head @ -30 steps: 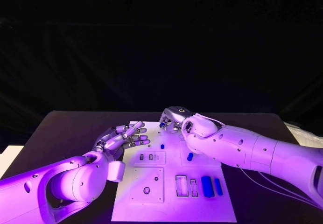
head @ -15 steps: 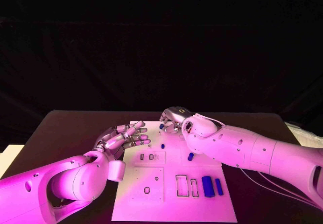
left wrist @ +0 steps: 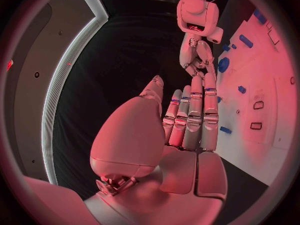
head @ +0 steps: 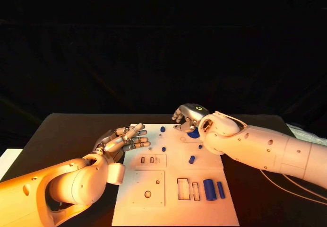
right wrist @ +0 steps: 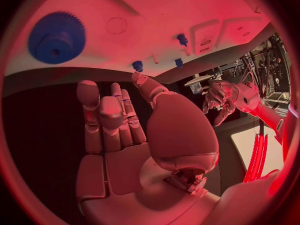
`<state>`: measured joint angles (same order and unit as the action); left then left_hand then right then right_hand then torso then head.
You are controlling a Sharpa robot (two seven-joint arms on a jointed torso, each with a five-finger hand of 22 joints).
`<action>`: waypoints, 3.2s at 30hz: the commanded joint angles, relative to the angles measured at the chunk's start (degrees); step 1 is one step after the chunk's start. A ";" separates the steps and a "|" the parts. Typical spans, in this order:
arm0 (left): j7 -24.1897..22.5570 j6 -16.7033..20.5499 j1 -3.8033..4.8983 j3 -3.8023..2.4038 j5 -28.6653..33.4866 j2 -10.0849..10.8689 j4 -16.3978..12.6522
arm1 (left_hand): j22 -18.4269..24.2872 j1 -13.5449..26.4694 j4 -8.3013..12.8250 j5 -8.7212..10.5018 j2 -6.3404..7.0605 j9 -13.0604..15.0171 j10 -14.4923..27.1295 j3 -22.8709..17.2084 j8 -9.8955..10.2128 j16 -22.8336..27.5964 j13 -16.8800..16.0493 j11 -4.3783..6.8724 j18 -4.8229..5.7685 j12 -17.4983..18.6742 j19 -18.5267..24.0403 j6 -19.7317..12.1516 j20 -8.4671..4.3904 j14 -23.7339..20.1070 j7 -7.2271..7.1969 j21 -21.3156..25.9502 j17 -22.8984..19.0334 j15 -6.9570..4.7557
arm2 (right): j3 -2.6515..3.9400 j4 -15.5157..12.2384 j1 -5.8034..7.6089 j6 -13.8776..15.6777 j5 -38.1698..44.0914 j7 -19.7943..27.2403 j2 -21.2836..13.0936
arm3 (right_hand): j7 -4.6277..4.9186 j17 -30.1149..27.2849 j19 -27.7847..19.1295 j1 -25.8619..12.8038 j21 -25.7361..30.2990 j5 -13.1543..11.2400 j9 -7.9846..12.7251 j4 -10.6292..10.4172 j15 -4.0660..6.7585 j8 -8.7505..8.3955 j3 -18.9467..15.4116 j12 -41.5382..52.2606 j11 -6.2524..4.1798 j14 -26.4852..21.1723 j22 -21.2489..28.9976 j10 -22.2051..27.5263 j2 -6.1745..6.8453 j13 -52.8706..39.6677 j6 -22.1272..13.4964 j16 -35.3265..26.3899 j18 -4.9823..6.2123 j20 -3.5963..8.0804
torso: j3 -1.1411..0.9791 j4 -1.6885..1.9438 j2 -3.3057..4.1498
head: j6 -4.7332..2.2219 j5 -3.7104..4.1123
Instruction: Assemble the parts on the task board
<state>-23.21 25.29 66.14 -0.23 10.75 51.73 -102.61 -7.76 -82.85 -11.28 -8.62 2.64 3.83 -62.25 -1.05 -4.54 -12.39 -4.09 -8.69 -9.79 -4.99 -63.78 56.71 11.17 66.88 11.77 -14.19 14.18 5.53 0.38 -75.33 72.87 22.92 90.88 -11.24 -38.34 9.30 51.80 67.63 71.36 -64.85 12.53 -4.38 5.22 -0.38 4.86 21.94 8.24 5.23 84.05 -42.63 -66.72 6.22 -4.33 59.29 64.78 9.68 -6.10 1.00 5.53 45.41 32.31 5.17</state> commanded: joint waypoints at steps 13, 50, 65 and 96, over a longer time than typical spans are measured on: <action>0.09 -2.27 0.09 -0.03 -0.10 -0.70 0.69 | 0.07 -0.32 0.44 0.12 0.02 -0.07 0.22 0.06 0.32 0.31 0.06 -0.08 -0.38 0.20 -0.16 -0.09 0.10 -0.63 0.21 0.30 0.10 0.01 | 0.24 -3.93 1.75 -8.69 -12.60 -7.16 -8.40 | -1.38 21.76 10.83 0.22 -14.22 1.64 0.29 -5.13 2.25 -0.05 -11.72 58.07 -2.94 3.54 -23.01 -13.66 1.29 -58.76 -4.10 16.69 -5.03 1.77 | -0.36 -0.93 -0.34 | -0.04 0.39; 0.28 -2.29 0.08 -0.02 -0.16 -0.75 0.90 | 0.08 -0.33 0.50 0.11 -0.01 -0.07 0.25 0.05 0.35 0.34 0.07 -0.08 -0.38 0.24 -0.13 -0.12 0.10 -0.67 0.20 0.34 0.14 0.02 | 0.01 0.07 -0.10 -13.43 -10.07 -8.47 -4.75 | -1.01 29.00 12.10 3.25 -16.16 1.66 0.19 -6.36 1.50 1.55 -13.75 68.57 -2.04 4.35 -26.39 -15.07 -0.96 -71.34 -3.93 21.01 -5.44 1.16 | -0.29 -0.92 -0.33 | 1.07 0.09; 0.43 -2.55 0.08 -0.02 -0.16 -0.71 0.91 | 0.08 -0.33 0.50 0.11 -0.01 -0.07 0.25 0.05 0.35 0.34 0.07 -0.08 -0.38 0.24 -0.13 -0.12 0.10 -0.67 0.20 0.34 0.14 0.02 | -0.03 -0.45 -0.76 -11.67 -2.15 -12.23 -4.00 | -2.44 30.79 13.70 3.71 -17.83 -0.68 -0.54 -6.20 2.36 4.07 -11.82 71.95 -3.21 4.61 -29.74 -17.36 -2.88 -75.33 1.30 21.96 -6.06 1.67 | -0.25 -0.89 -0.31 | 1.20 0.23; 0.49 -3.25 0.10 -0.02 -0.16 -0.44 2.68 | 0.09 -0.42 0.66 0.08 -0.11 -0.07 0.30 -0.02 0.40 0.38 0.08 -0.07 -0.39 0.30 -0.11 -0.16 0.11 -0.69 0.16 0.41 0.27 0.01 | -0.94 -6.82 -1.39 -2.73 4.81 -11.36 2.97 | -3.00 30.57 14.35 2.49 -18.45 -0.27 -0.43 -7.07 2.92 3.79 -10.62 71.34 -3.79 4.55 -31.05 -17.34 -3.37 -75.13 2.47 21.90 -6.32 2.31 | -0.24 -0.81 -0.26 | 1.32 -0.79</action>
<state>-22.51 23.41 66.16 -0.21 10.73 51.36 -99.90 -7.72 -82.85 -10.96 -8.62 2.64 3.84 -62.25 -1.06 -4.29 -12.39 -4.10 -8.69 -9.79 -4.99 -63.78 56.71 11.17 66.47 11.77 -13.98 14.40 5.54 -0.53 -82.31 71.59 20.37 94.36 -23.08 -35.61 7.17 74.95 81.46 74.03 -83.02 11.93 -4.80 -1.84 2.07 8.80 11.12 79.86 1.92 84.03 -73.67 -83.91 3.04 -74.92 60.97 86.48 3.95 -3.80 0.77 4.80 45.18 33.58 4.53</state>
